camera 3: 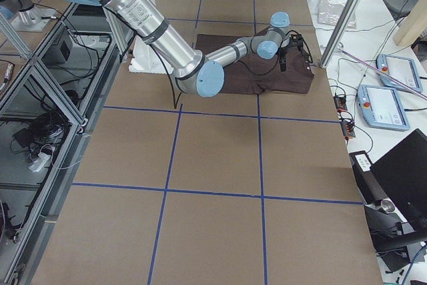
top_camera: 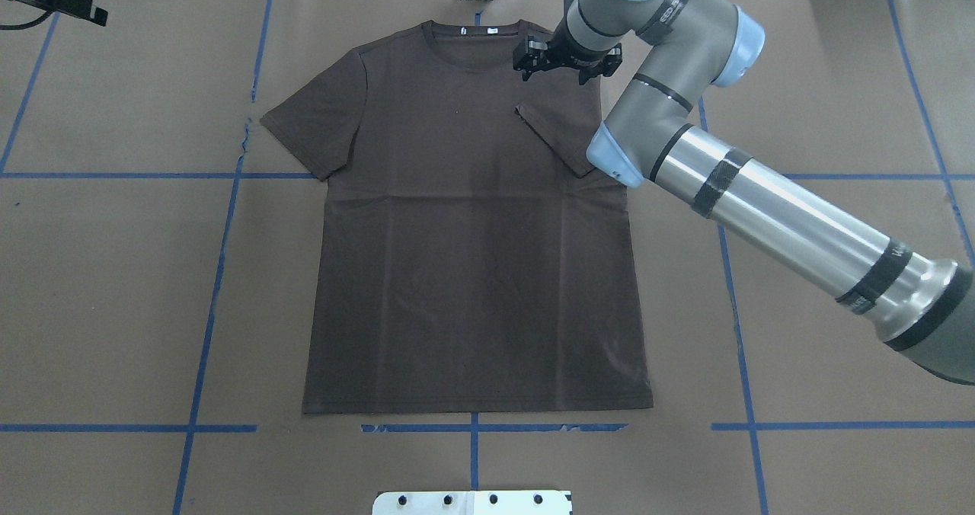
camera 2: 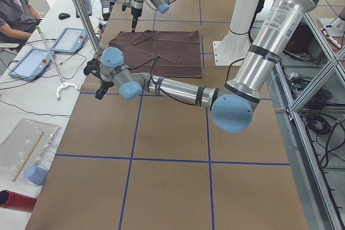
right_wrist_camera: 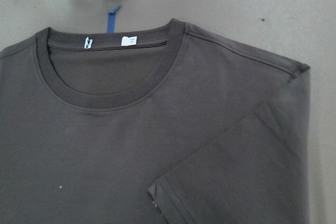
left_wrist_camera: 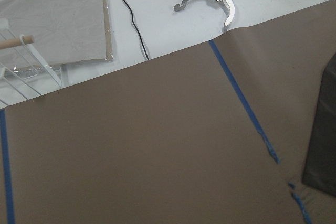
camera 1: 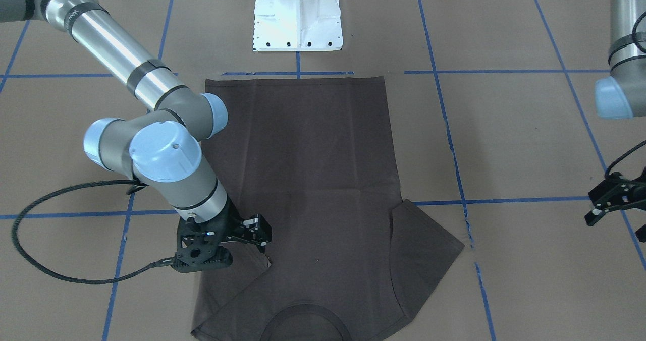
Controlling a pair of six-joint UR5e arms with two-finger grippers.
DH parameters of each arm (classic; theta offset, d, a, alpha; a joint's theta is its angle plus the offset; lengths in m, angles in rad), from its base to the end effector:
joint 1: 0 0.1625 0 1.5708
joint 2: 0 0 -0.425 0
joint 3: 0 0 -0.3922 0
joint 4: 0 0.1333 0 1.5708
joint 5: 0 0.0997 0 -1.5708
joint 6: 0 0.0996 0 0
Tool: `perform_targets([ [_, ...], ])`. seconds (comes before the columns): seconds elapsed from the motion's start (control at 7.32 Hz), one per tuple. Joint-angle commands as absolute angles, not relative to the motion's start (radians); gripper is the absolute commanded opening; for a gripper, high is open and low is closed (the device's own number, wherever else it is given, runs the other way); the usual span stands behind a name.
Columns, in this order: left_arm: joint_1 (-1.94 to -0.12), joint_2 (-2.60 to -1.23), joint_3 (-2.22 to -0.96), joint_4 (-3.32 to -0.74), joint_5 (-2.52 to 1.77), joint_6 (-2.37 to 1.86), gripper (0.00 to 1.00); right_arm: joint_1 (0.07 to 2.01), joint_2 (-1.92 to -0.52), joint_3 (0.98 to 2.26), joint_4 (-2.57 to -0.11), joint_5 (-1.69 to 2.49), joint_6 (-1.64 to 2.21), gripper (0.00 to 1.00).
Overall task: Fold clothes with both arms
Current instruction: 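Grasp the sleeve with the right gripper and fold it inward onto the shirt, then raise the right gripper away while the left gripper moves toward the other sleeve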
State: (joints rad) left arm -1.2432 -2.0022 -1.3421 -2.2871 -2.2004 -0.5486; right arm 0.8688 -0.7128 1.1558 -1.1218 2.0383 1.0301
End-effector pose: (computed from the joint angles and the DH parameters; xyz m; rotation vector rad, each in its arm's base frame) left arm 0.1502 -0.6739 0.4392 0.5540 0.9022 0.0891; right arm -0.4540 -0.6738 0.2505 0.2346 -0.9476 0.0932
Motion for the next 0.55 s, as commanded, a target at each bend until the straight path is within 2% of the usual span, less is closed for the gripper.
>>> perform_targets([
  [0.0, -1.044, -2.032, -1.376, -2.329, -1.969, -0.870, 0.99, 0.929, -0.869, 1.430, -1.325, 2.126, 0.978, 1.00],
  [0.41, -0.872, -2.049, -1.332, -2.330, -1.693, -1.087, 0.97, 1.021, -0.917, 1.468, -1.396, 2.294, 0.813, 1.00],
])
